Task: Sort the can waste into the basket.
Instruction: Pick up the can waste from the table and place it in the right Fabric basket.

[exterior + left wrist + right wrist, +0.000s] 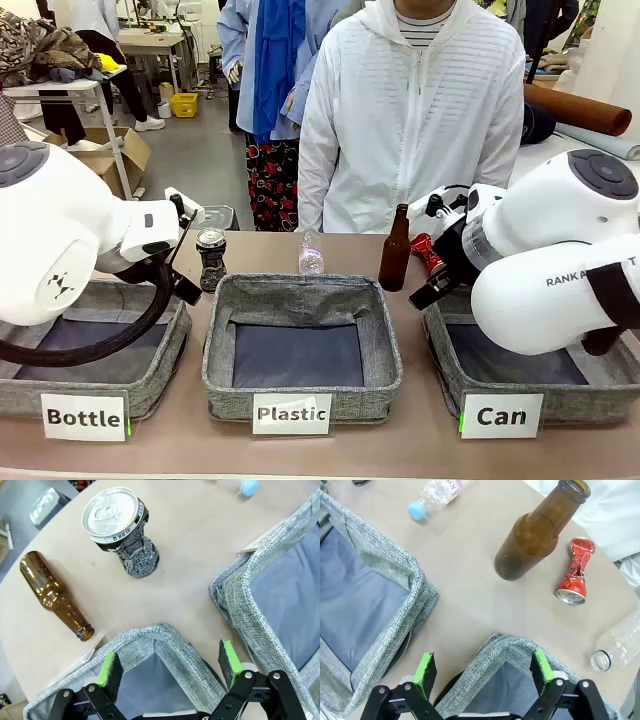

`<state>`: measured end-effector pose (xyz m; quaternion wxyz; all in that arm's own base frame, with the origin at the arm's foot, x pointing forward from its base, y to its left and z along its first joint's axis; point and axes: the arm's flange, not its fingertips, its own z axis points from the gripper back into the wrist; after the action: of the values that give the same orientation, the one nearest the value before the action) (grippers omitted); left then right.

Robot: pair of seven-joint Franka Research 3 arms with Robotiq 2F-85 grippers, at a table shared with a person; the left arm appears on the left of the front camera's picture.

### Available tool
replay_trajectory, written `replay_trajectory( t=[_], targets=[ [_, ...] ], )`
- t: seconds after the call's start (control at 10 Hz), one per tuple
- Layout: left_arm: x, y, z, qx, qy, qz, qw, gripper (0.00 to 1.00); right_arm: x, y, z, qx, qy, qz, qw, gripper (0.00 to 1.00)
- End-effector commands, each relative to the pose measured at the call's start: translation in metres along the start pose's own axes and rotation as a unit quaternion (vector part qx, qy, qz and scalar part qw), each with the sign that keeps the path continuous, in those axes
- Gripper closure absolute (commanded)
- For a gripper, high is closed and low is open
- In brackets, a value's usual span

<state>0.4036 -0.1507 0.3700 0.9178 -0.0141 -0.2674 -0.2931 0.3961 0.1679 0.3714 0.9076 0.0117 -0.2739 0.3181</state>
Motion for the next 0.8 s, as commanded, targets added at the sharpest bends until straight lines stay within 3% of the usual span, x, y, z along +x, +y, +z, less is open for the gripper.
replay_trajectory(
  t=[0.0,0.7],
  targets=[
    [0.0,0.0,0.0,0.0,0.0,0.0,1.0,0.0,0.0,0.0,0.0,0.0,0.0,0.0,1.0,0.0],
    [0.0,0.0,0.0,0.0,0.0,0.0,1.0,0.0,0.0,0.0,0.0,0.0,0.0,0.0,1.0,0.0]
  ],
)
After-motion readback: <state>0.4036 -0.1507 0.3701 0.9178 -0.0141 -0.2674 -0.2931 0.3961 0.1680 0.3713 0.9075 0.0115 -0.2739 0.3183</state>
